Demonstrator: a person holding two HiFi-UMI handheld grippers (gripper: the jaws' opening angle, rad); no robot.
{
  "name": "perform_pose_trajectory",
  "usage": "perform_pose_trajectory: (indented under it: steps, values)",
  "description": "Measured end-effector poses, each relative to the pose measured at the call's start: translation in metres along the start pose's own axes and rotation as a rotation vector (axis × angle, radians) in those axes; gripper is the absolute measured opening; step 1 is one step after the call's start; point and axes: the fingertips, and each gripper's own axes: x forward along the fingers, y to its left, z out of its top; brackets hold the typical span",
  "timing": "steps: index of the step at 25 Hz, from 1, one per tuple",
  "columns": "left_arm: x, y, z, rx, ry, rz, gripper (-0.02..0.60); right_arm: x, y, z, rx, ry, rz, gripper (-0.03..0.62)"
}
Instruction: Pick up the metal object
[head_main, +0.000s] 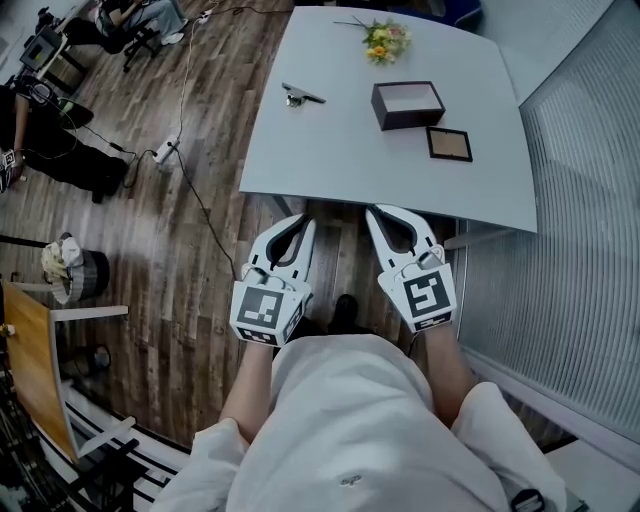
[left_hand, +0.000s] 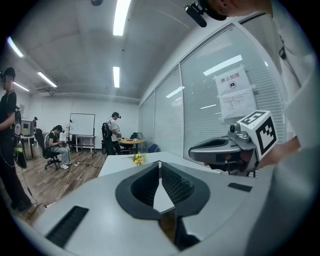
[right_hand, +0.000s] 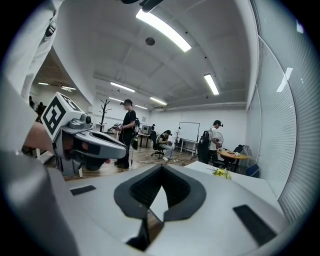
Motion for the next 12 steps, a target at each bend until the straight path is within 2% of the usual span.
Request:
perform_pose_trajectory:
  steps: [12]
  values:
    - [0.003, -0.021, -0.007, 0.007, 0.026, -0.016, 0.032, -0.016, -0.012, -0.012, 0.042, 0.003, -0.032, 0.008]
